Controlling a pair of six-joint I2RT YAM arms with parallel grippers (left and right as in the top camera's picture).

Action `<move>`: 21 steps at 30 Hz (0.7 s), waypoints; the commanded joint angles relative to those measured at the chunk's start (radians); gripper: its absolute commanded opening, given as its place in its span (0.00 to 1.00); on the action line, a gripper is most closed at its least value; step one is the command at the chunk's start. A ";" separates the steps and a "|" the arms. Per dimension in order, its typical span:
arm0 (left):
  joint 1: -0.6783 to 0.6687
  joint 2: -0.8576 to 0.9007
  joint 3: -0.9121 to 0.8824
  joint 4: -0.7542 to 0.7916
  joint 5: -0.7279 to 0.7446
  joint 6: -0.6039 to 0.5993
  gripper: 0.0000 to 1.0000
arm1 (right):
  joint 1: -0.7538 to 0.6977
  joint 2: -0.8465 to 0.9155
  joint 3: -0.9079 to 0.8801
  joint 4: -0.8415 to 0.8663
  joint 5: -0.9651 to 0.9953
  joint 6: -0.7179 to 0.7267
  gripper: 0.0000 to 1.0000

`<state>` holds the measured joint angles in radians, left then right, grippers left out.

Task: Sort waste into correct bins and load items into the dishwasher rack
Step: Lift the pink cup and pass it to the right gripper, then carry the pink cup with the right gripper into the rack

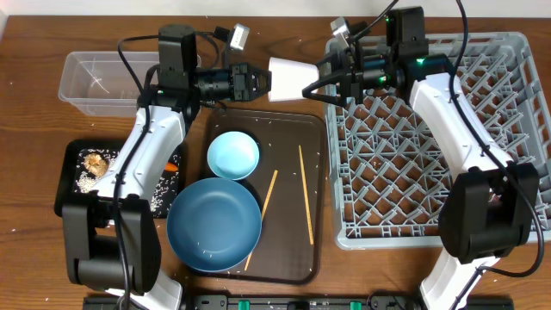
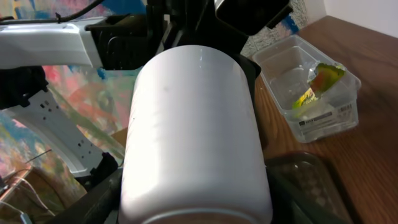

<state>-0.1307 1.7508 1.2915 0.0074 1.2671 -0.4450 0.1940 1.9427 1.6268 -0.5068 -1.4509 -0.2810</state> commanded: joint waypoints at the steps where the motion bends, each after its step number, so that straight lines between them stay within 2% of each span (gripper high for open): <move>1: -0.039 0.000 0.006 -0.006 -0.022 0.002 0.06 | 0.096 0.001 0.007 0.025 -0.106 -0.023 0.59; 6: -0.039 0.000 0.006 -0.006 -0.022 0.002 0.06 | 0.110 0.001 0.007 0.053 -0.106 -0.011 0.59; 8: -0.039 0.000 0.006 -0.006 -0.022 0.002 0.06 | 0.109 0.001 0.007 0.054 -0.106 -0.011 0.52; 11: -0.039 0.000 0.006 -0.006 -0.022 0.003 0.06 | 0.106 0.001 0.007 0.054 -0.106 -0.010 0.35; 14: -0.039 0.000 0.006 -0.006 -0.024 0.006 0.07 | 0.105 0.001 0.007 0.055 -0.105 -0.004 0.32; 18: -0.039 0.000 0.006 -0.006 -0.029 0.006 0.35 | 0.094 0.001 0.007 0.055 -0.105 -0.004 0.32; 21: -0.038 0.000 0.006 -0.006 -0.029 0.006 0.47 | 0.079 0.001 0.007 0.054 -0.099 -0.003 0.32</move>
<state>-0.1684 1.7504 1.2911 -0.0021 1.2739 -0.4393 0.2642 1.9430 1.6268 -0.4515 -1.4612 -0.2729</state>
